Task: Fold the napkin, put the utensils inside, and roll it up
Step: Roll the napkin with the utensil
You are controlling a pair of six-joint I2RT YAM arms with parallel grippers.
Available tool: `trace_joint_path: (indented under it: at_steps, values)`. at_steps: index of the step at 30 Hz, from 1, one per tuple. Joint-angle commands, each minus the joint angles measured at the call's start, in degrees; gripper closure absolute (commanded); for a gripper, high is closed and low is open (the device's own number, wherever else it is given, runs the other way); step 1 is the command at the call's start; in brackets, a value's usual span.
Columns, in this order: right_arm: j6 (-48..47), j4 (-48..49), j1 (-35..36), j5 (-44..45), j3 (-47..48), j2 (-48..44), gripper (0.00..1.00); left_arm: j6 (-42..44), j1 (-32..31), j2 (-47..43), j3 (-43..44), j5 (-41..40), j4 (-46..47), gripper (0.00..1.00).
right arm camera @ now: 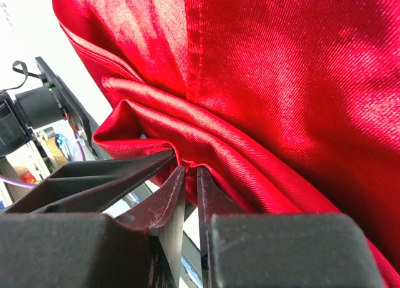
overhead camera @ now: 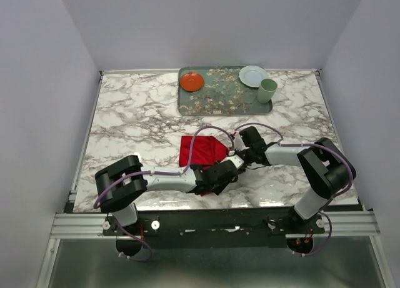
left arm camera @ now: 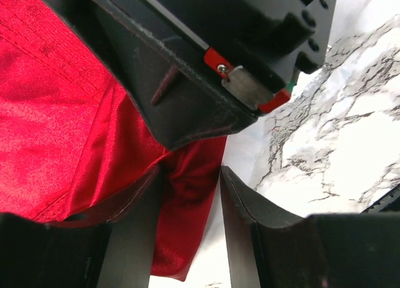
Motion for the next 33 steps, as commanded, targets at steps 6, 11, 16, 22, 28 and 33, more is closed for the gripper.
trace_joint_path:
  at_steps: [6, 11, 16, 22, 28, 33]
  values:
    - [1.55, -1.99, 0.34, -0.92, 0.83, 0.76, 0.79, -2.5, 1.55, 3.32, -2.46, 6.68, 1.02, 0.56]
    - [5.06, -2.34, 0.34, -0.4, 1.45, -1.96, 0.76, -3.55, 2.08, 4.64, -4.13, 8.36, 3.12, 0.66]
    - [6.65, -3.83, -0.45, 0.4, 2.76, -3.46, 0.75, -3.91, 2.17, 5.26, -4.4, 9.77, 4.44, 0.75]
    - [5.33, -10.94, -4.23, 4.87, 6.01, -10.12, 0.64, -4.87, 3.48, 3.95, -5.27, 12.4, 6.02, 0.96]
    - [2.69, -20.27, -9.5, 14.36, 7.95, -17.34, 0.47, -6.98, 7.34, 0.96, -7.29, 20.29, 10.23, 1.0]
    - [2.61, -22.29, -10.47, 18.06, 6.55, -22.7, 0.29, -9.44, 10.34, -0.72, -9.14, 27.08, 14.36, 1.0]
